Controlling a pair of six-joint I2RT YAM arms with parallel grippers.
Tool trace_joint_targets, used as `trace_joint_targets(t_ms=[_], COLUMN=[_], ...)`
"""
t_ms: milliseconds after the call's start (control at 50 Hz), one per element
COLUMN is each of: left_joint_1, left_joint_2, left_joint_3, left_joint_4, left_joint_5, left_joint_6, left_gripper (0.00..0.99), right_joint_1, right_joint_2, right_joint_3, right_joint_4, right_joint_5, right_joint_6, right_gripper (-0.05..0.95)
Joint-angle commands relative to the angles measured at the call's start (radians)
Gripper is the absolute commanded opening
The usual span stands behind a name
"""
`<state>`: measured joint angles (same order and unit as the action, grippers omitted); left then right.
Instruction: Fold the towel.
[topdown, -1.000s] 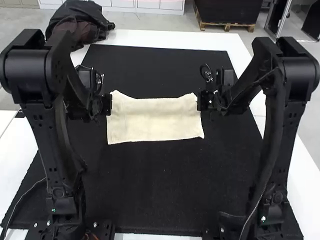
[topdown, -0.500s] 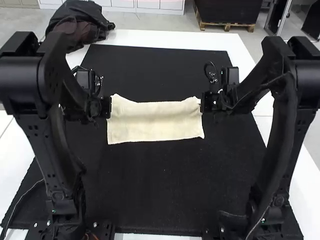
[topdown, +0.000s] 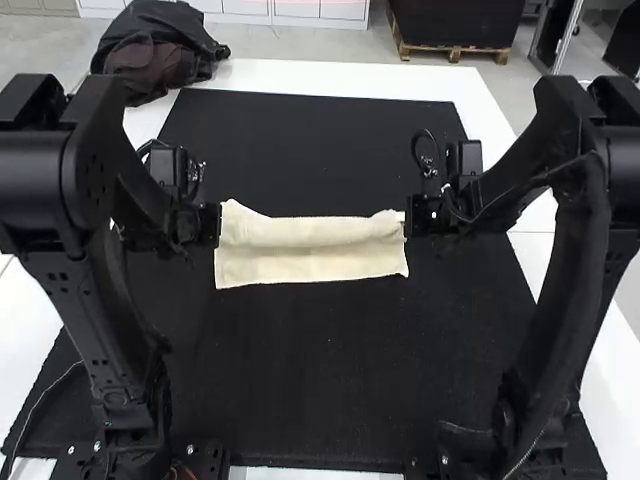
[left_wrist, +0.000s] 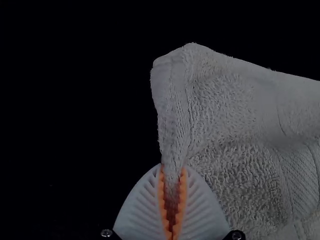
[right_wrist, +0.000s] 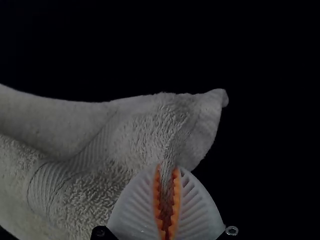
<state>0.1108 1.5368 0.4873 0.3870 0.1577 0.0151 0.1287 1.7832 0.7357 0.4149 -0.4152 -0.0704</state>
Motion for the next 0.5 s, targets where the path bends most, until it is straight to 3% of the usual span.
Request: trace_joint_targets(t_ms=[0, 480], left_joint_1=[0.001, 0.001], left_joint_2=[-0.026, -0.05], left_joint_3=[-0.012, -0.11], left_joint_4=[0.003, 0.039], left_joint_5=[-0.024, -0.024], left_joint_6=[0.013, 0.013], left_gripper=[0.028, 0.028], right_joint_1=[-0.029, -0.029], right_joint_2=[-0.054, -0.064], right_joint_3=[-0.029, -0.107], right_joint_4=[0.004, 0.009], right_joint_5=[0.006, 0.006], right_joint_6=[0.006, -0.011], right_gripper=[-0.03, -0.03])
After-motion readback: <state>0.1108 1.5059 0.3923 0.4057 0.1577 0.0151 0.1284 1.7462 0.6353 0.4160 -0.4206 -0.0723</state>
